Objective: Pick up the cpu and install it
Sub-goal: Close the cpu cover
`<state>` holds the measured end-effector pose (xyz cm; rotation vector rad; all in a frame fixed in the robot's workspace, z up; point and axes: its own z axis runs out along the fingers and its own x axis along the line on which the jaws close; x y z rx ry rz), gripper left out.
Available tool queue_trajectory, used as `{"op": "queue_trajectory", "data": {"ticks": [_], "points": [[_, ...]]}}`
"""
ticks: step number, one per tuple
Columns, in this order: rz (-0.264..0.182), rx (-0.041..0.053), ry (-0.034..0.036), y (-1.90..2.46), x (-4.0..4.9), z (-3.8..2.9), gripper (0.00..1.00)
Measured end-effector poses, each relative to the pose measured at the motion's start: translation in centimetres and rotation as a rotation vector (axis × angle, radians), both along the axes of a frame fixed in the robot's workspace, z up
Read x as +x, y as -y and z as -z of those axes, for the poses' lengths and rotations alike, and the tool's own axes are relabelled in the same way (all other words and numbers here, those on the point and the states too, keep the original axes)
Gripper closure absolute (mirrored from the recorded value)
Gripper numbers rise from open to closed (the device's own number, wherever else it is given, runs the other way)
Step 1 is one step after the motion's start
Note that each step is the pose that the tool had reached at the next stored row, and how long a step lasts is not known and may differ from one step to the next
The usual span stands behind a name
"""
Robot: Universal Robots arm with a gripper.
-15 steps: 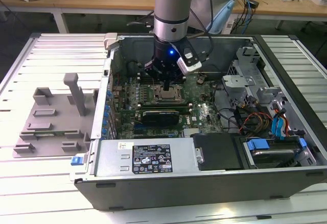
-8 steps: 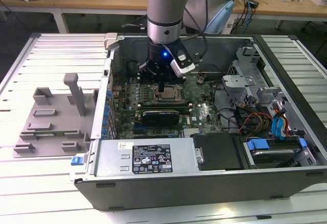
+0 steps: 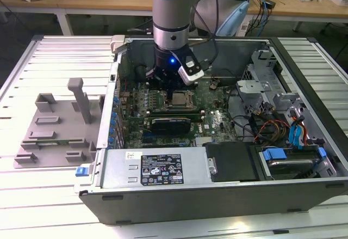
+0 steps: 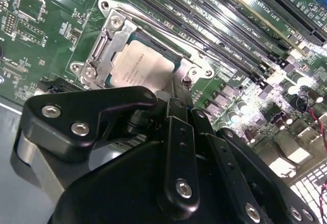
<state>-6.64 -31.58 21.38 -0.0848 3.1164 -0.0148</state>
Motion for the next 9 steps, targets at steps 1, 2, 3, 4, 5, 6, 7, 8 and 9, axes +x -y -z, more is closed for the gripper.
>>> {"op": "queue_trajectory", "data": {"ticks": [1,2,3,4,5,6,7,8,9], "points": [[0.0,-0.0001,0.0,0.0,-0.06,0.13,0.89],[0.0,-0.0001,0.0,0.0,-0.16,0.22,0.89],[0.0,0.0,0.0,-0.01,-0.29,0.32,0.89],[0.0,-0.0001,-0.0001,-0.01,-0.34,0.47,0.89],[0.0,0.0,0.0,-0.01,-0.37,0.73,0.89],[0.0,-0.0004,-0.0003,0.0,-0.39,0.75,0.89],[0.0,0.0001,0.0001,-0.01,-0.42,0.9,0.89],[0.0,-0.0004,-0.0004,0.0,-0.44,0.99,0.89],[0.0,-0.0003,-0.0002,0.0,-0.44,1.0,0.89]]}}
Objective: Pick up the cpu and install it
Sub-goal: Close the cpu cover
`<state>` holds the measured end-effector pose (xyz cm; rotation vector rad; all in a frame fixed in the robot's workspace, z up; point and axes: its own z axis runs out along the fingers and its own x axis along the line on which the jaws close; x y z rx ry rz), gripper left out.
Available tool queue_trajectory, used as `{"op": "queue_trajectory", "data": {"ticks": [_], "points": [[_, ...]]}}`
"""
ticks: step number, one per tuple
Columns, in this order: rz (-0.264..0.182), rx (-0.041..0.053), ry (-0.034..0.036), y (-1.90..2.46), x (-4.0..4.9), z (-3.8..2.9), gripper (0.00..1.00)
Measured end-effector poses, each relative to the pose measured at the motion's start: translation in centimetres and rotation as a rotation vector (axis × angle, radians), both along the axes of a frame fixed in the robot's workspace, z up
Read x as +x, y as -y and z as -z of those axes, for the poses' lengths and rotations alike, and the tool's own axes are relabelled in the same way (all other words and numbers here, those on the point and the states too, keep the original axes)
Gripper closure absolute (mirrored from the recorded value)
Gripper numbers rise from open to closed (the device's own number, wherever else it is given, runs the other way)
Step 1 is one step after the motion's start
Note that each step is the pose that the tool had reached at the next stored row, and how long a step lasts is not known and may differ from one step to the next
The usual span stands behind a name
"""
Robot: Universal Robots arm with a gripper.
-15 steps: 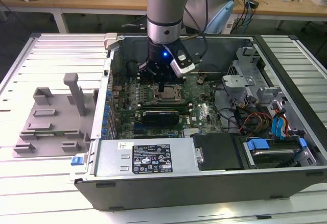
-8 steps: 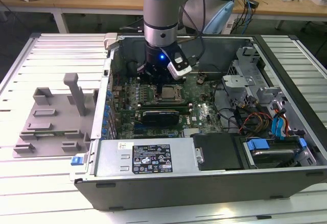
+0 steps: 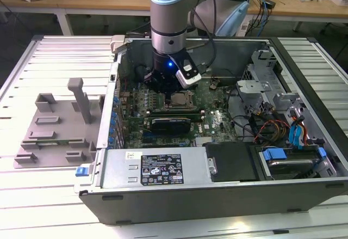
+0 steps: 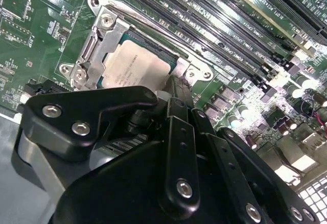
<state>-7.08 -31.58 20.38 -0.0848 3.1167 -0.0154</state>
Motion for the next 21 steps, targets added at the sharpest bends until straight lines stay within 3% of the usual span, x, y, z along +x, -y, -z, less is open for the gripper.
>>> {"op": "queue_trajectory", "data": {"ticks": [7,9,10,21], "points": [[0.0,0.0003,0.0002,-0.01,0.0,-0.75,0.89],[-0.001,0.0002,0.026,-0.01,-0.09,-0.65,0.89],[-0.001,0.0002,0.0291,-0.01,-0.11,-0.64,0.89],[-0.002,-0.0003,0.0311,-0.2,-0.46,0.12,0.89]]}}
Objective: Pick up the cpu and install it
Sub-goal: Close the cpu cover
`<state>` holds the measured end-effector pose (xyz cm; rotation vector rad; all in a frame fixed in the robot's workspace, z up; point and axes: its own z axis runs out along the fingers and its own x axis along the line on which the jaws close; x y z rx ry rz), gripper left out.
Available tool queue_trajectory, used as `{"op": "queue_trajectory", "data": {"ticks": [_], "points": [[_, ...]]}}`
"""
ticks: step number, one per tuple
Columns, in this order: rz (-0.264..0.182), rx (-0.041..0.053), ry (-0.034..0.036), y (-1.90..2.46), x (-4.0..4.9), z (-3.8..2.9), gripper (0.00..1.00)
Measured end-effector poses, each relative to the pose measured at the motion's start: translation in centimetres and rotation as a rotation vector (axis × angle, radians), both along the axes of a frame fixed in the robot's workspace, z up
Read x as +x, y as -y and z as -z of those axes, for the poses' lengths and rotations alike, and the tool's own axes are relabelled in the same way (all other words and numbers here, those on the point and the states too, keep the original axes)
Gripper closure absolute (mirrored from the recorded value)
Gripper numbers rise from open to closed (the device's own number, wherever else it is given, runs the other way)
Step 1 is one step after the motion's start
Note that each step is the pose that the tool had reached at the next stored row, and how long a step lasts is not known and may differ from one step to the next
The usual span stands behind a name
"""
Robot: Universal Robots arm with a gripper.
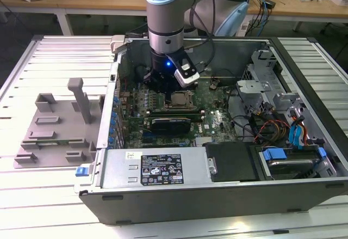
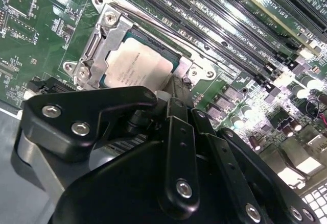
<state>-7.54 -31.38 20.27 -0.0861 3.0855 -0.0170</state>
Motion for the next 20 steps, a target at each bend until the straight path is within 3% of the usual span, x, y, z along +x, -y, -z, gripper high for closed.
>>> {"op": "queue_trajectory", "data": {"ticks": [10,15,17,20], "points": [[0.0,0.0009,0.0007,-0.02,0.01,-0.31,0.89],[0.0,0.0008,0.0006,-0.02,0.01,-1.21,0.89],[0.0,0.0009,0.0006,-0.01,0.01,-1.15,0.89],[-0.009,0.0011,0.0011,-0.01,0.0,-0.46,0.89]]}}
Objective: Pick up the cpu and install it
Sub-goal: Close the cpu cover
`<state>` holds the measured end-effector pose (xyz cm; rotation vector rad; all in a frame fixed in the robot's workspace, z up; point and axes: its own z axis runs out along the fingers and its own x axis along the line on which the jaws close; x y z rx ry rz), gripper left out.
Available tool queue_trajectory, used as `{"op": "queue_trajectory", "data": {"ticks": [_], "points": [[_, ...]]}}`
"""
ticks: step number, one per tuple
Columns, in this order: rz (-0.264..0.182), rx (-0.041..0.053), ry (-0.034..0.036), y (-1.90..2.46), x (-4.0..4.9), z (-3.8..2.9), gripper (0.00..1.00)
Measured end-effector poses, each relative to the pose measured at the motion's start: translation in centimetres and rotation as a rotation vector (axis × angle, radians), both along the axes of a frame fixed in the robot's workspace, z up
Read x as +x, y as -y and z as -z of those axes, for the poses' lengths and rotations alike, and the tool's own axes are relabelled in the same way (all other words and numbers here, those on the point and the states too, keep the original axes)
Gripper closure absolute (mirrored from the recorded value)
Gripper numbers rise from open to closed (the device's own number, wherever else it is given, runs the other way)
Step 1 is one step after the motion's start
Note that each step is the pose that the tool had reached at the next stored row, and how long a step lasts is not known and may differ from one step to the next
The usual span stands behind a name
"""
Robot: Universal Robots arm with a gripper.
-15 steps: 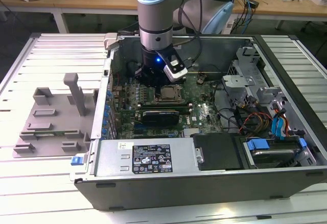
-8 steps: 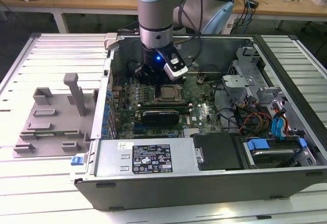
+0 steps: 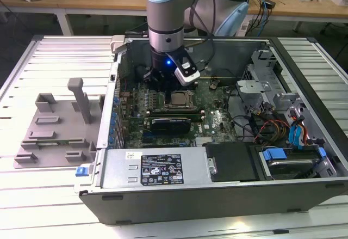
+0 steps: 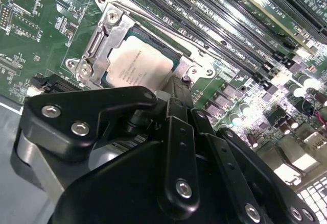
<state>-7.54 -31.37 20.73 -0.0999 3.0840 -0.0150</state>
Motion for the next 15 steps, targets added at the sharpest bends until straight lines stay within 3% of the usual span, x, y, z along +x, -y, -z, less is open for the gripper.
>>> {"op": "queue_trajectory", "data": {"ticks": [8,15], "points": [[0.0,-0.0024,0.0001,-0.43,0.0,0.22,0.89],[-0.004,-0.0041,-0.0001,0.03,-0.02,0.35,0.89]]}}
